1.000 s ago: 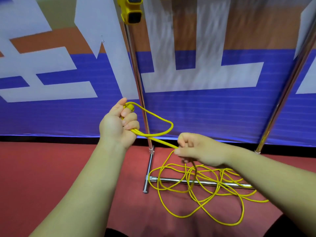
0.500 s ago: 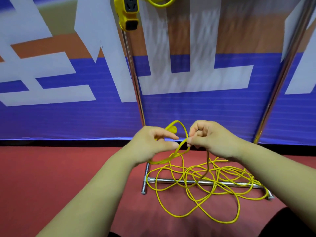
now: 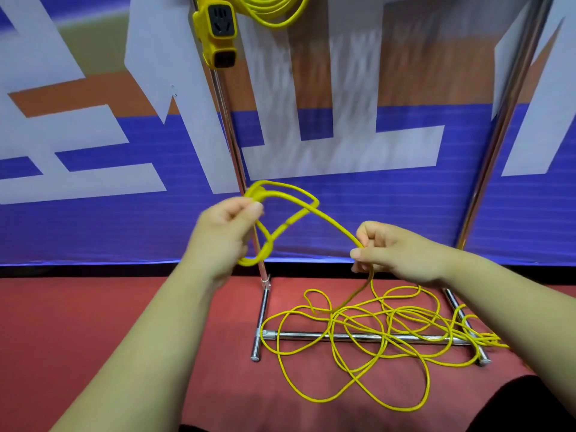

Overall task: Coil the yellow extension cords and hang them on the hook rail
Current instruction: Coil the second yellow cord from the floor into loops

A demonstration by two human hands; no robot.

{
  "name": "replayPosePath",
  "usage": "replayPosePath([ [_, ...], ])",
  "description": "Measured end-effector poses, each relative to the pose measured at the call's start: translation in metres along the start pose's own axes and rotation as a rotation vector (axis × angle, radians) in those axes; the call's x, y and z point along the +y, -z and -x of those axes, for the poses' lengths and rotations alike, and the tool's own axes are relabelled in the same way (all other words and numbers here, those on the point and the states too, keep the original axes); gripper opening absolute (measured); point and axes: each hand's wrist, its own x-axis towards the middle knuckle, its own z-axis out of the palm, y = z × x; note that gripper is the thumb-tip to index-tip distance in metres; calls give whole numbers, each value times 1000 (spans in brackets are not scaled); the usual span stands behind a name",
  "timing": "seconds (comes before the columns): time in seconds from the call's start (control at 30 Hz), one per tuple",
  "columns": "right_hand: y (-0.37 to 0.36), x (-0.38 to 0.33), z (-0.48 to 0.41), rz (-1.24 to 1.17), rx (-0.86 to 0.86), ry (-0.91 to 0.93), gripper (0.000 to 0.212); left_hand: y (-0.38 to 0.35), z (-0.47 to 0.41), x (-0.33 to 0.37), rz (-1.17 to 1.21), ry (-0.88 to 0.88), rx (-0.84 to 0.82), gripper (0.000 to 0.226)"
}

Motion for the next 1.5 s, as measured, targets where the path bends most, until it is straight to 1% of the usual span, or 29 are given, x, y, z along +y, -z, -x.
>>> replayPosePath([
  [0.03, 2, 3, -2, -5, 23, -18, 23, 9, -5, -1, 78, 15, 53, 18],
  [0.07, 3, 6, -3, -40, 46, -23, 22, 16, -7, -3, 105, 21, 79, 19],
  [0.13, 4, 8, -6, -120, 70, -21, 21, 22, -9, -14, 69, 51, 86, 20],
  [0.23, 4, 11, -8, -119, 95, -24, 19, 22, -11, -30, 1, 106, 92, 17],
  [0.33, 5, 12, -6, -144, 131, -50, 20, 24, -12, -36, -30, 138, 172, 12],
  [0.4, 6, 11, -6, -165, 133, -84, 18, 26, -12, -37, 38, 162, 219, 10],
  [0.47, 6, 10, -5, -177, 134, -131, 11, 28, -12, -39, 149, 178, 216, 18],
  [0.53, 6, 10, -4, -152, 182, -169, 6, 29, -12, -39, 230, 188, 187, 24],
  [0.67, 6, 7, -7, -83, 386, -147, 12, 28, -8, -31, 380, 207, 78, 29],
  [0.8, 6, 6, -11, -87, 583, -108, 17, 22, 2, -17, 464, 211, -123, 30],
  [0.87, 4, 4, -12, -164, 626, -136, 15, 16, 8, -10, 480, 222, -236, 30],
  [0.93, 0, 0, -13, -346, 601, -163, 13, 8, 15, -5, 475, 232, -328, 28],
  [1.0, -4, -8, -12, -518, 550, -164, 17, 0, 19, -6, 415, 239, -392, 27],
  [1.07, -6, -14, -10, -579, 508, -144, 16, -6, 22, -9, 304, 251, -435, 27],
  [1.17, -8, -16, -7, -475, 500, -118, 19, -14, 24, -13, 155, 287, -458, 31],
  [1.23, -11, -18, -4, -378, 510, -78, 17, -20, 26, -15, 72, 310, -430, 34],
  [1.3, -15, -21, 0, -314, 489, -14, 14, -27, 27, -17, 19, 317, -390, 30],
  [1.37, -21, -25, 3, -229, 451, 50, 11, -33, 27, -20, 31, 336, -326, 28],
  [1.5, -40, -33, 9, -35, 358, 133, 8, -46, 25, -19, 179, 442, -176, 40],
])
